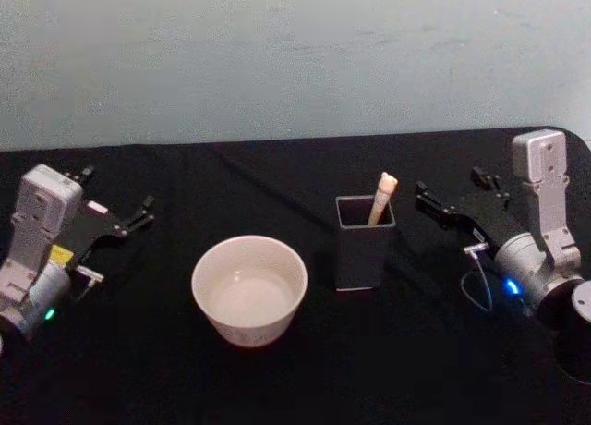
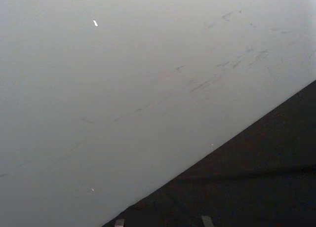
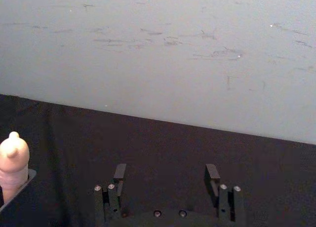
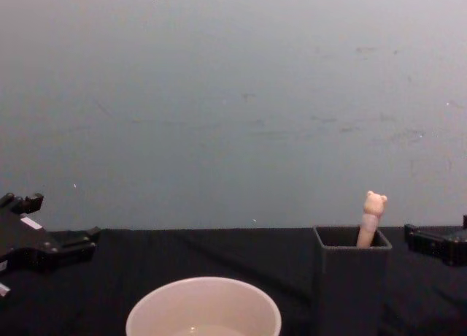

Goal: Pick up the stirring spoon with one hand, stir inside the cup, then place it back in its original position.

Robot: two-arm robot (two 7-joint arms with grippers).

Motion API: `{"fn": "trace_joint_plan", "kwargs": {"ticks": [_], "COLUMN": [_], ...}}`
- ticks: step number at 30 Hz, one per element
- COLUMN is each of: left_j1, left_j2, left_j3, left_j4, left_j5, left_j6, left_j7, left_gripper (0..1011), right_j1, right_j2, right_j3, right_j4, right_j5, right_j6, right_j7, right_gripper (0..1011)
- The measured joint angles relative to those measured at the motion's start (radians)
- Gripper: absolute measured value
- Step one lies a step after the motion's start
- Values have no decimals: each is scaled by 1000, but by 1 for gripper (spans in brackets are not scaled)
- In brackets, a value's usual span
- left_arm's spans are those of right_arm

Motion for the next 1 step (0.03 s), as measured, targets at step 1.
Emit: {"fn": "trace_joint_plan", "kwargs": {"ticks": [1], "left_j1": [0], "left_j2": [0], "left_j3": [0], "left_j4": [0], "left_j5": [0], "left_j6": [0], "left_j7": [0], "left_gripper": [1001], "right_j1": [0], "right_j2": [0], "right_j3": [0], "right_j4": [0], "right_j5": [0], "right_j6": [0], "right_j7": [0], "right_gripper": [1002]}}
